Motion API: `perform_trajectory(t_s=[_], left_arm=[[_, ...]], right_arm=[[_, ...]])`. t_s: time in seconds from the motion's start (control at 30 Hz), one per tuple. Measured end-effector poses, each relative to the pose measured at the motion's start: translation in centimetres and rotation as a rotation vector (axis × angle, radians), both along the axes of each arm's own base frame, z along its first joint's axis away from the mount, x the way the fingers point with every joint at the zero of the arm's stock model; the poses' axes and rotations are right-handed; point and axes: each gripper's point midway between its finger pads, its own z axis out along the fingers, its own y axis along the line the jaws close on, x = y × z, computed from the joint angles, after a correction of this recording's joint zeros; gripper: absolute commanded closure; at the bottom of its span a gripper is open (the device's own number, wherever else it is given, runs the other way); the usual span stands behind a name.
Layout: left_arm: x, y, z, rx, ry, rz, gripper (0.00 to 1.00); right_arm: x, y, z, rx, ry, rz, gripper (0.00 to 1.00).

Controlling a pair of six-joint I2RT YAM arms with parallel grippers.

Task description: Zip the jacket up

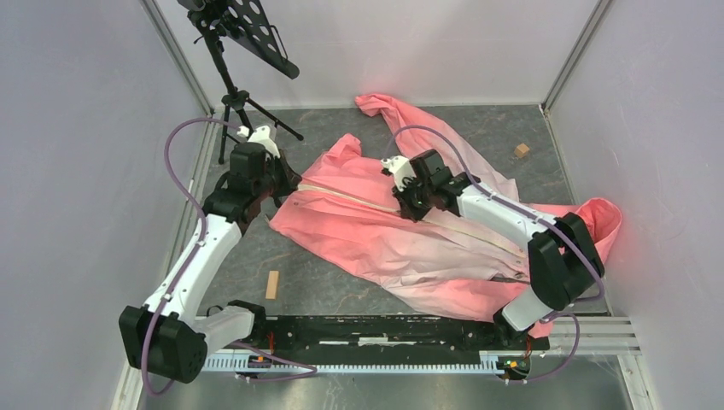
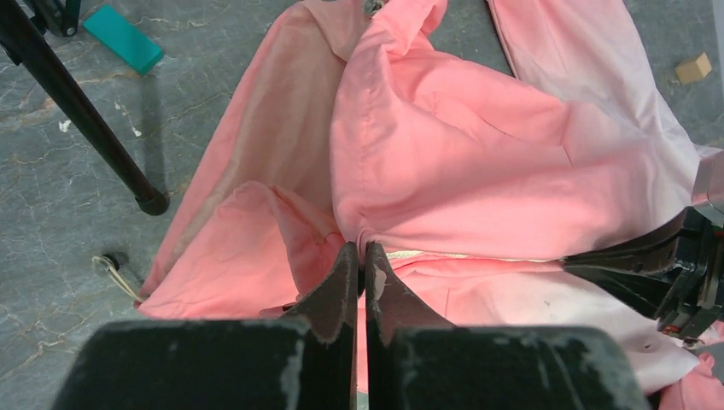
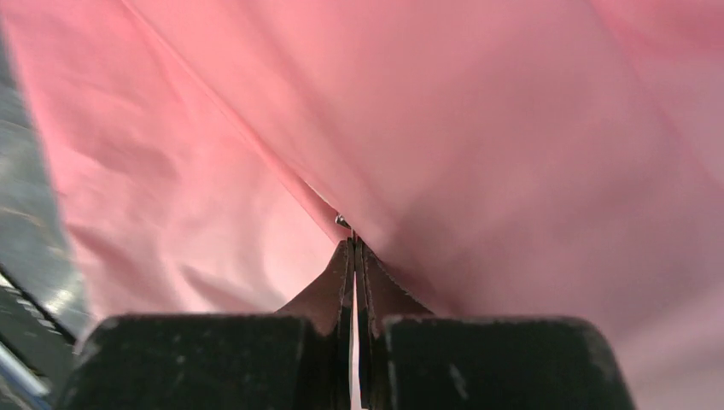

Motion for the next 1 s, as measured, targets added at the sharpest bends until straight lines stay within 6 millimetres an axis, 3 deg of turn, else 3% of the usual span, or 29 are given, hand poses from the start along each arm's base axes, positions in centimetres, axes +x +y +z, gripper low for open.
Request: perform_trajectory(t_s=[0.13,0.3,0.43,0.67,1.0], left_arm=[[0.9,0.2,-0.7,0.007,0.009,0.032,0.98],[1.3,-0.4,-1.6,0.085,0.011,0.069,0.98],[0.8,-1.6,-1.4,0.156,-0.023,0.086,0.98],[0.6,-1.1,-1.2,0.245,-0.054,0.162,0.98],[0.5,0.7,-0.9,0.345,-0.089,0.265,0.98]], right_arm=[[0.6,-6.2,-1.3,-0.189,-0.012,-0.068,1.00],[-0.1,-16.5,-2.9,-0.435,0.016,-0.276,1.00],[-1.7,-21.4,-2.7,-0.593,-0.038,-0.384,1.00],[-4.9,-27.7,-2.6,-0.843,-0.181,-0.436,1.00],[-8.6,-33.3,-4.3,-1.070,-0.279,-0.376,1.00]])
